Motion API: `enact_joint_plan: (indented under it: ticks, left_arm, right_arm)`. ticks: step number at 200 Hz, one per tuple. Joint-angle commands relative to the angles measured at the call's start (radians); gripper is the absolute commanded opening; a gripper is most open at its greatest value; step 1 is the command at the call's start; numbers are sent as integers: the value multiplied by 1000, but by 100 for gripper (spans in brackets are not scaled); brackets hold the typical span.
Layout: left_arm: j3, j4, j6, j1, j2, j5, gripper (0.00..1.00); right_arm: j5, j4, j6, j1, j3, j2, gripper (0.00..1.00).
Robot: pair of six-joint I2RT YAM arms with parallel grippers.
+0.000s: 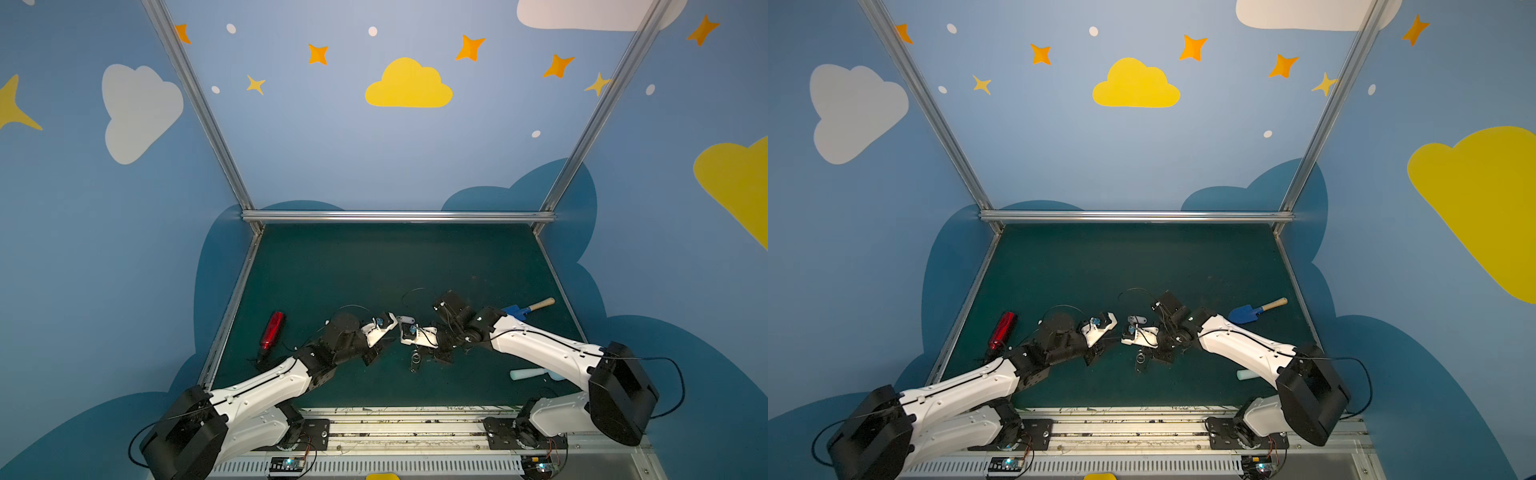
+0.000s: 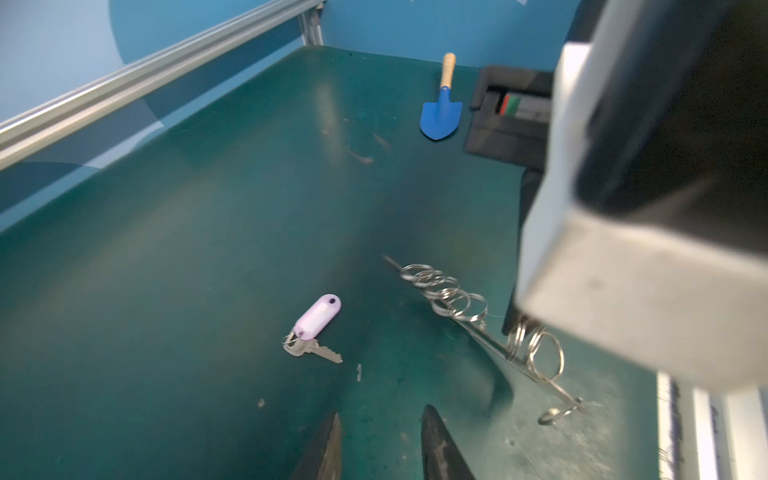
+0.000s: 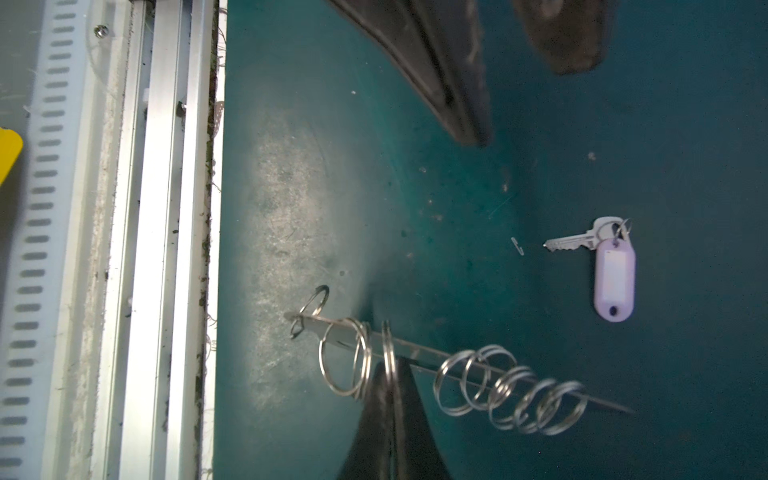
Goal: Put the keys on the keyring
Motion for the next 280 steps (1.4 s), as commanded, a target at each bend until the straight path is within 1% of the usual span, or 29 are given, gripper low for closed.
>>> enact_joint_plan:
  ticks: [1, 26, 65, 98, 137, 185, 200, 215, 236, 251, 259, 270, 280]
  left_arm:
    - [-5, 18, -8, -12, -6, 76, 33]
    - [-11, 19, 10, -29, -1, 112, 33]
    - [-20, 47, 16, -50, 34, 120, 33]
    - [-3, 53, 11, -72, 69, 151, 33]
    - [-4, 65, 13, -100, 89, 136, 34]
    - [-11, 140, -54, -110, 129, 131, 34]
    - [-10, 149, -60, -110, 139, 138, 34]
    - [-15, 188, -96, -111, 146, 139, 34]
    - [-50, 267, -169, -86, 134, 125, 32]
    - [-50, 246, -179, -80, 125, 127, 33]
    - [-55, 255, -203, -76, 119, 126, 32]
    - [-74, 290, -226, -68, 114, 137, 33]
    - [-74, 278, -234, -66, 107, 140, 33]
  right_arm:
    - [3, 48, 72, 18, -36, -36, 0]
    - [33, 82, 87, 33, -62, -55, 0]
    - [69, 139, 99, 50, -102, -85, 0]
    - [81, 143, 100, 55, -103, -82, 0]
    - [87, 160, 99, 61, -111, -90, 0]
    - [79, 229, 67, 66, -163, -142, 0]
    - [86, 232, 71, 66, -171, -152, 0]
    - [91, 234, 79, 66, -173, -160, 0]
    - [126, 222, 89, 64, -170, -167, 0]
    - [152, 218, 98, 64, -167, -171, 0]
    - [159, 216, 107, 62, -166, -171, 0]
    - [157, 218, 84, 55, -168, -171, 0]
    - [162, 212, 76, 49, -166, -168, 0]
